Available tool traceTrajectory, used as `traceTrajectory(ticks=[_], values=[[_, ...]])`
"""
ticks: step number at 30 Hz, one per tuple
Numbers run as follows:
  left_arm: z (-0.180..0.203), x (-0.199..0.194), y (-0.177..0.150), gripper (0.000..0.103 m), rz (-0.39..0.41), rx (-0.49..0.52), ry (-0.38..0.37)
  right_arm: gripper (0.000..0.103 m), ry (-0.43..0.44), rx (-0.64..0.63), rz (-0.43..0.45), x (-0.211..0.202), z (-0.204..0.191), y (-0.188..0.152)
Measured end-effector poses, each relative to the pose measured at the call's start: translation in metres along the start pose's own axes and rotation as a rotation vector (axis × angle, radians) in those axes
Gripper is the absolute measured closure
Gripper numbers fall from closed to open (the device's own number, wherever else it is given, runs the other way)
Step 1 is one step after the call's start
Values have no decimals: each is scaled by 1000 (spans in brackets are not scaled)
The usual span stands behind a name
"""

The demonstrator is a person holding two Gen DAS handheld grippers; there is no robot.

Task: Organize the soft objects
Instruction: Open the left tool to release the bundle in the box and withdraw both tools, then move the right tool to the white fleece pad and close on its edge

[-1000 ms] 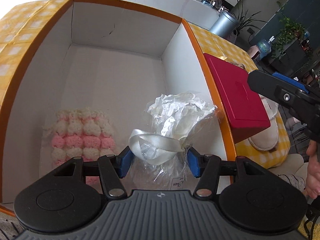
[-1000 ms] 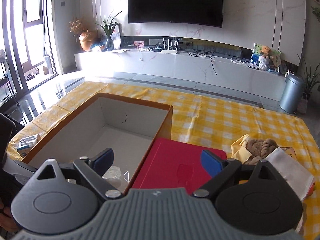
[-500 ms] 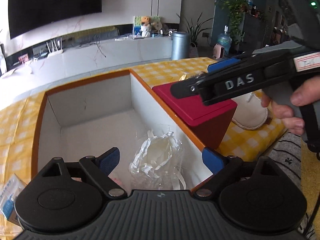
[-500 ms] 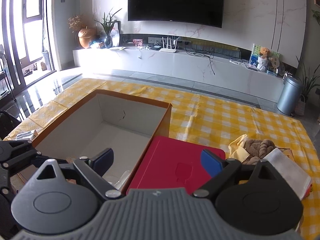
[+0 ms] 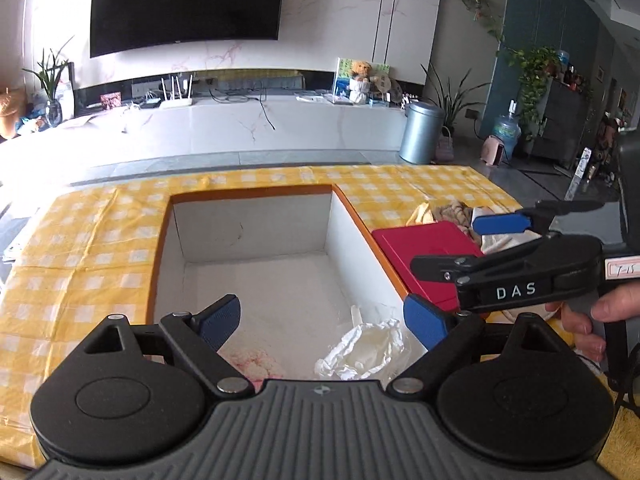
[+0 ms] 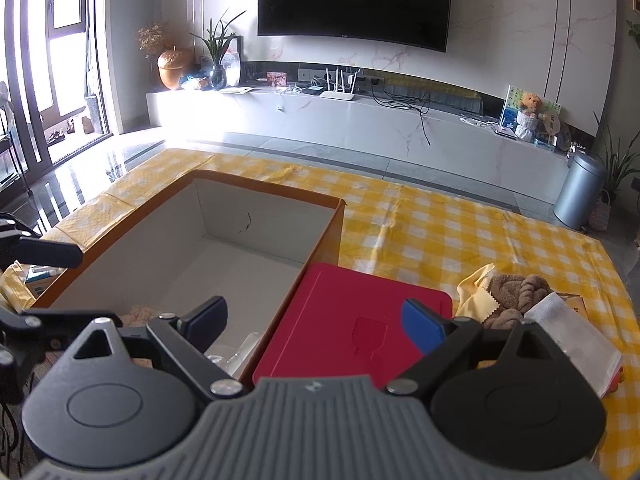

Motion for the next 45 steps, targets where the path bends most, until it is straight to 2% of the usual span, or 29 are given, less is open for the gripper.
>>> traceTrajectory(ticks=[6,11,17,24,28,32,37,39,41,45], values=[[4,-22,19,0,51,-31,33,11,13,16,43,-18,6,2],[26,-25,28,0,59,19,-15,11,4,54,92,-37,23,4],[66,-16,32,0,20,79,-24,11,-16,118,148,-61,48,2],[110,-6,29,0,-32,137,-45,10,-96,183,182,-86,78,-10],[132,-3,31,0,-52,180,-35,10,-165,240,162,-96,105,-26],[153,-5,32,1,-5,248,-23,10,-265,347,125,-107,144,-48],[168,4,32,1,-26,265,-18,10,-419,450,53,-108,182,-72],[170,10,32,1,-51,257,-18,10,-512,453,17,-107,191,-79],[174,13,32,1,-69,257,-15,10,-525,448,-6,-105,195,-83],[180,17,30,1,-83,276,-19,10,-433,500,-9,-95,205,-90]])
Point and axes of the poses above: each gripper's, at about its wrist camera, not at the fingertips, and x roughly the way its jaws point, z to its right, y to its top, the point moved 4 cm from there along x, roughly the way its jaws point, and after that the axes turned 15 degrees about y, right-handed, at the moved point
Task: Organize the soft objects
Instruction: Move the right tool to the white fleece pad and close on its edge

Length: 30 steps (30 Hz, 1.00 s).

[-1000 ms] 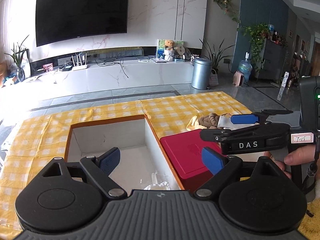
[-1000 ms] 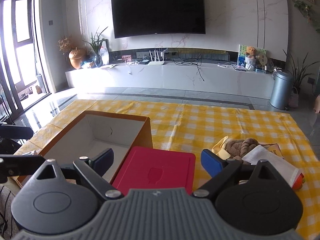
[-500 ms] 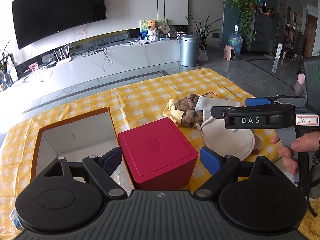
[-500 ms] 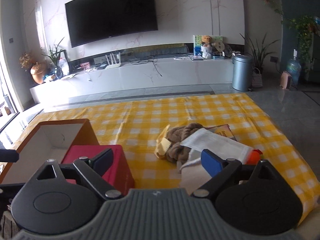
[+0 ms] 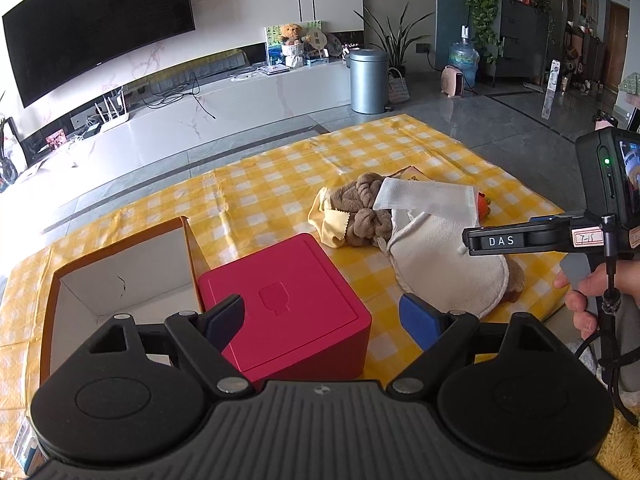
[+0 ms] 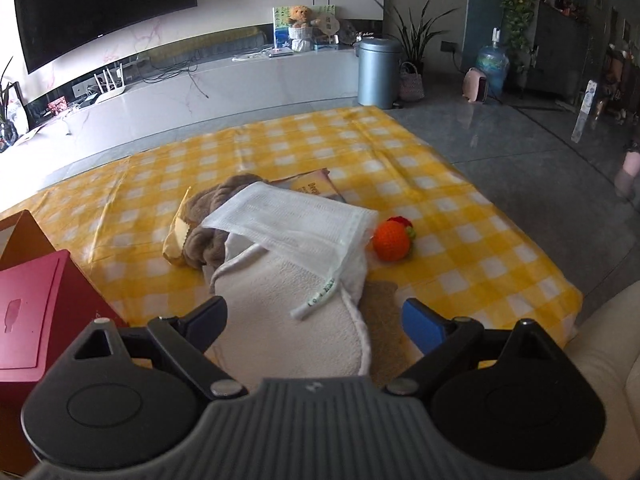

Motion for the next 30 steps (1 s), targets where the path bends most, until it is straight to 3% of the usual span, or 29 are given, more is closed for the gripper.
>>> traceTrajectory(ticks=[5,9,14,19,24,30], values=[[1,-4,4,1,21,6,-16,7,93,51,-60,23,-1,-5],[1,-7,5,1,22,6,-19,6,-20,43,-143,42,6,-10],[1,-10,1,1,37,29,15,6,-23,118,-153,37,28,-13],[1,-17,-2,1,75,68,50,19,207,270,-151,33,44,-17],[-9,-14,-1,1,65,12,109,31,379,251,-104,21,29,-13],[-13,-7,-6,1,36,8,115,31,544,194,-135,30,-6,-8]])
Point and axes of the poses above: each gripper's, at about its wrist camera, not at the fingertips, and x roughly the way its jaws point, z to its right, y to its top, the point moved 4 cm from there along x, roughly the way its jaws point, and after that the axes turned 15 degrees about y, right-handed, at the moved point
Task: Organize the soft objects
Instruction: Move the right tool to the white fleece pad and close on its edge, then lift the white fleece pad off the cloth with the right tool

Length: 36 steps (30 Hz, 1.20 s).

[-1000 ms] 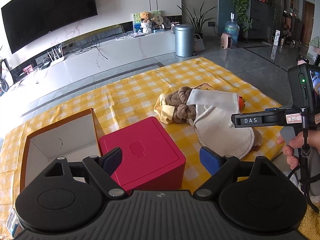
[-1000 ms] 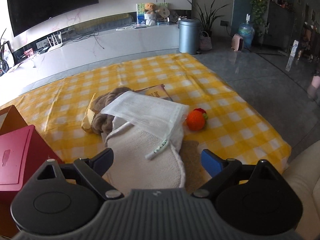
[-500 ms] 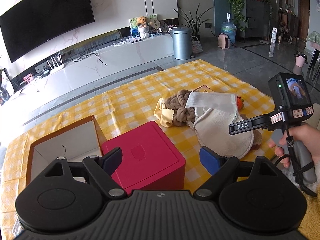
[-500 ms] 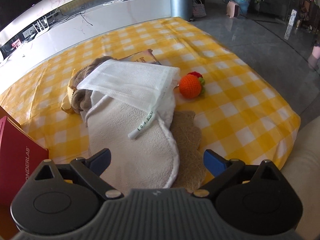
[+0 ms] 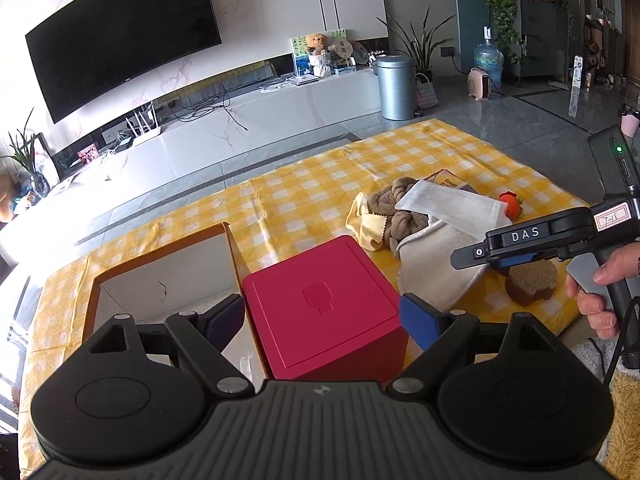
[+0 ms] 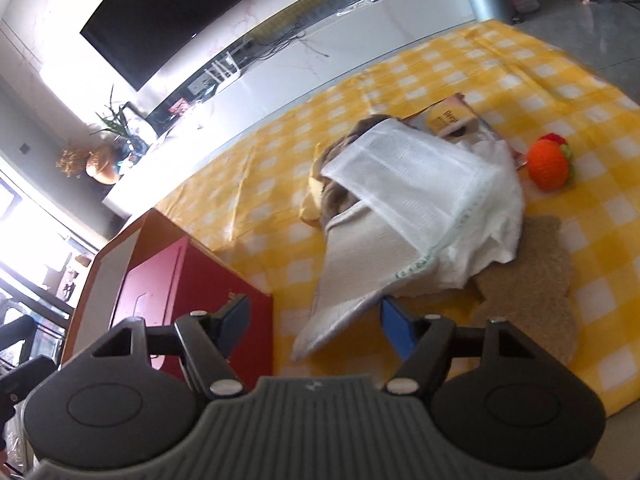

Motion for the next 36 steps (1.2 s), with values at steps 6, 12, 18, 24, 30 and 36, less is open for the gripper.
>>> traceTrajectory(ticks=[6,12,18,24,30,36], values=[[1,-3,-4,1,14,20,1,31,-143,106,-67,26,30,0],[-3,-9,-5,1,21,-7,-72,70,-172,100,-68,32,37,0],[-11,-4,-8,1,-13,-40,-88,95,-160,-78,-20,22,4,2],[-14,8,-5,1,-58,-44,-62,100,26,-206,91,-7,-38,6],[-8,10,10,1,-18,6,-56,100,147,-204,240,-44,-55,13],[14,29,36,1,-84,6,-250,100,-5,-161,326,-70,-33,19]])
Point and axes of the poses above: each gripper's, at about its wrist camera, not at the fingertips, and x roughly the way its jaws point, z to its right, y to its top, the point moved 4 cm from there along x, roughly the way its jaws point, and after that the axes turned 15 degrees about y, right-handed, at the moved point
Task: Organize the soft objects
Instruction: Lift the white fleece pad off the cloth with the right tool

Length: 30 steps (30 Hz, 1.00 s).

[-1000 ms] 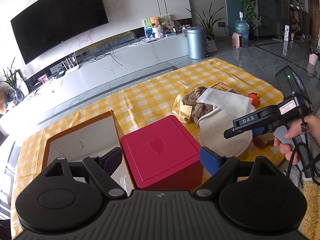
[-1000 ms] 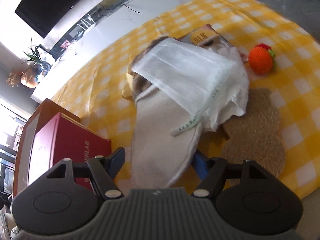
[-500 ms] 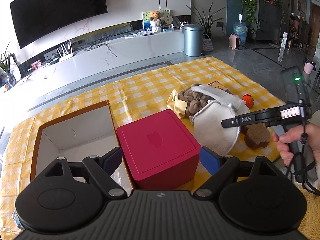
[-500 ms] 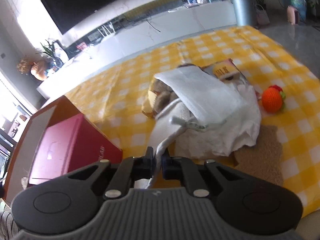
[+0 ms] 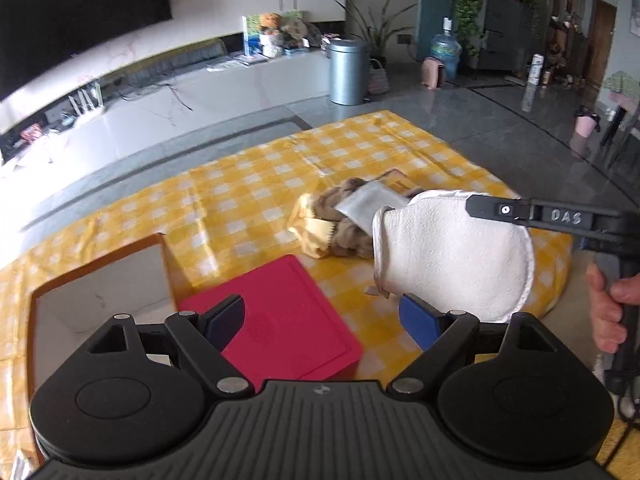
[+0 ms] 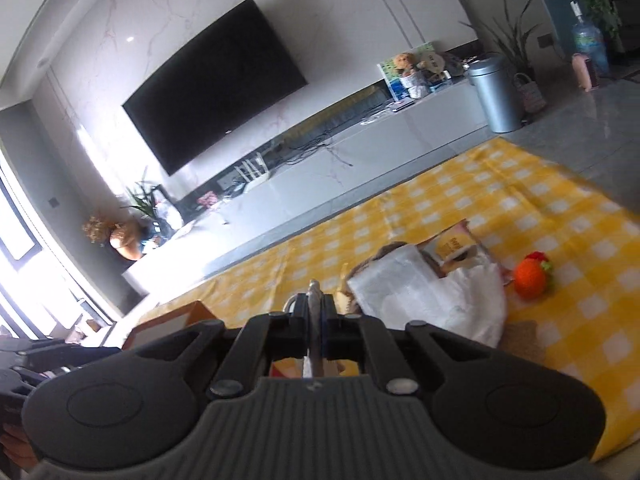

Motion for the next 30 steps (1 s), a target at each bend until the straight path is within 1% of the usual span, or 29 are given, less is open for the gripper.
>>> traceTrajectory(ticks=[1,3,5,8,10,11,12,15,17,19,20,21,24,26,27,28,30], values=[[4,5,5,1,-20,-1,-41,100,-26,-1,-6,-1,5,0],[12,14,14,1,-44,-5,-77,100,-49,13,-35,0,17,-4],[20,23,21,1,-53,-5,-65,99,-77,21,-100,9,28,-14],[29,30,25,1,-43,-7,-57,97,-115,-12,-242,27,33,-36],[32,34,23,1,-46,-10,-55,91,-208,-35,-317,39,39,-45],[33,36,22,1,-47,-2,-36,87,-253,-49,-338,42,41,-47],[34,38,19,1,-45,13,-20,86,-276,-59,-355,44,43,-50],[37,42,13,1,-52,91,13,85,-220,-80,-389,47,39,-55],[34,42,11,1,-51,108,45,81,-220,-107,-407,51,36,-57],[32,40,12,1,-41,116,79,82,-236,-109,-389,51,36,-55],[31,38,13,1,-34,120,89,95,-229,-104,-366,47,35,-51],[31,36,14,1,-32,124,88,99,-209,-89,-335,43,36,-48],[35,32,17,1,-37,135,65,100,-142,-59,-231,26,33,-36],[41,32,21,1,-33,156,56,100,-118,-23,-145,12,32,-27],[46,33,24,1,-24,170,60,100,-124,6,-95,5,35,-22],[49,34,26,1,-13,182,63,100,-150,44,-36,-4,38,-16],[58,44,32,1,-17,191,75,100,-220,78,39,-20,46,-8]])
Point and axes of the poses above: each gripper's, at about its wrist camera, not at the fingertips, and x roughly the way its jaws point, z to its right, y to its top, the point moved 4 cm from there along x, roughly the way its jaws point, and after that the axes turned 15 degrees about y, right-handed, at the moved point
